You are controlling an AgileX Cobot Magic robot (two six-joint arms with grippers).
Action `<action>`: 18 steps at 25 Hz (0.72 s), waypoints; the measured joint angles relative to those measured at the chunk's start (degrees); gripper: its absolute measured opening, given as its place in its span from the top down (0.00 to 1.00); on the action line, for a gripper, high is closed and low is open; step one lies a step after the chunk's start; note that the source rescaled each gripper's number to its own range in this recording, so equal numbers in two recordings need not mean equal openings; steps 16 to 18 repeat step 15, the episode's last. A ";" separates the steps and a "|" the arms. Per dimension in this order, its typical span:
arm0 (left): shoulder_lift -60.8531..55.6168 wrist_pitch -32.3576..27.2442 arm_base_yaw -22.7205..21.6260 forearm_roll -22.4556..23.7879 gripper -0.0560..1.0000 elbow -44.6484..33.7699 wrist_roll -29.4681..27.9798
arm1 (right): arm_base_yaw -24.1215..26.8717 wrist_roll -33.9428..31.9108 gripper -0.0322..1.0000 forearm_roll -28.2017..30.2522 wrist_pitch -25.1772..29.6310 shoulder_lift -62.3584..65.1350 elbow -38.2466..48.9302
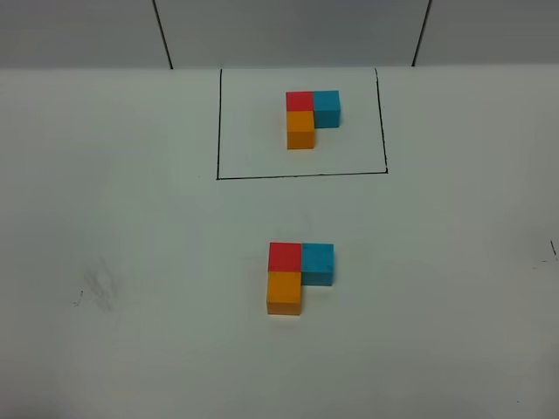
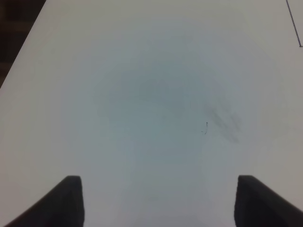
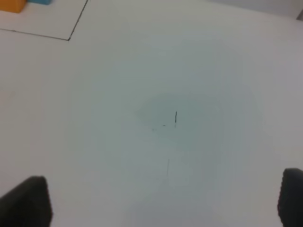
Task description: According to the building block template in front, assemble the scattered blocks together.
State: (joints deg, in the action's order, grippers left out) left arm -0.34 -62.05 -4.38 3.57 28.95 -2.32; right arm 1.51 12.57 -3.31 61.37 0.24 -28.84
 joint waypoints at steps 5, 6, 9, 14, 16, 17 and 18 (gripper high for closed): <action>0.00 0.00 0.00 0.00 0.48 0.00 0.00 | 0.00 0.00 0.21 -0.05 0.00 0.00 0.00; 0.00 0.00 0.00 0.00 0.48 0.00 0.00 | 0.00 0.00 0.25 -0.05 0.00 0.00 0.00; 0.00 0.00 0.00 0.00 0.48 0.00 0.00 | -0.82 0.00 0.37 -0.05 0.00 0.00 0.00; 0.00 0.00 0.00 0.00 0.48 0.00 0.05 | -3.12 0.00 0.57 -0.11 0.00 0.00 0.00; 0.00 0.00 0.00 0.00 0.48 0.00 0.05 | -3.39 0.00 0.61 -0.11 0.00 0.00 0.00; 0.00 0.00 0.00 0.00 0.48 0.00 0.05 | -3.39 0.00 0.61 -0.11 0.00 0.00 0.00; 0.00 0.00 0.00 0.00 0.48 0.00 0.05 | -3.39 0.00 0.61 -0.11 0.00 0.00 0.00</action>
